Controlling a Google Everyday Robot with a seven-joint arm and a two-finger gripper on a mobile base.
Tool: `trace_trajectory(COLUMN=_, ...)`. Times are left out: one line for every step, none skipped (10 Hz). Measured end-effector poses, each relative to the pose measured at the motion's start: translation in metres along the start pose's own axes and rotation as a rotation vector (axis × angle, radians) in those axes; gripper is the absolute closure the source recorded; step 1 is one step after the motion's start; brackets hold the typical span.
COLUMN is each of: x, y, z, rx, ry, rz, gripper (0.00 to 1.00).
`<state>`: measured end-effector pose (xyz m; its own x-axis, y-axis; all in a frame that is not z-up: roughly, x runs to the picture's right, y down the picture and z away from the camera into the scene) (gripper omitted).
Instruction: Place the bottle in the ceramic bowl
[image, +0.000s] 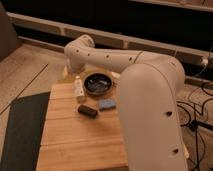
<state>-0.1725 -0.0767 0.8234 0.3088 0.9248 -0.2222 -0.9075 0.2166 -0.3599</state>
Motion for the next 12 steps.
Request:
trace_trajectory(x=0.001, y=-0.003, z=0.006, rx=0.02, ry=-0.009, rz=-0.022, gripper=0.35)
trace_trajectory(x=0.004, y=-0.002, z=0.013, rx=0.033, ry=-0.009, rz=-0.044, gripper=0.35)
trace_trajectory(x=0.007, y=0.001, z=0.019, rx=0.041, ry=-0.004, rz=-0.06, gripper=0.35)
trace_trajectory(x=0.011, y=0.005, z=0.027, rx=0.048, ry=0.007, rz=-0.075, gripper=0.35)
trace_trajectory(x=0.017, y=0.007, z=0.038, rx=0.068, ry=0.033, rz=-0.092, gripper=0.35)
trace_trajectory(x=0.019, y=0.006, z=0.043, rx=0.084, ry=0.049, rz=-0.098, gripper=0.35)
trace_trajectory(x=0.02, y=0.003, z=0.053, rx=0.115, ry=0.078, rz=-0.102, gripper=0.35)
trace_trajectory(x=0.02, y=0.001, z=0.06, rx=0.135, ry=0.102, rz=-0.099, gripper=0.35)
trace_trajectory(x=0.023, y=0.0, z=0.069, rx=0.15, ry=0.131, rz=-0.094, gripper=0.35)
trace_trajectory(x=0.025, y=0.002, z=0.076, rx=0.157, ry=0.152, rz=-0.093, gripper=0.35)
trace_trajectory(x=0.032, y=0.01, z=0.088, rx=0.154, ry=0.193, rz=-0.084, gripper=0.35)
trace_trajectory(x=0.037, y=0.013, z=0.096, rx=0.151, ry=0.222, rz=-0.073, gripper=0.35)
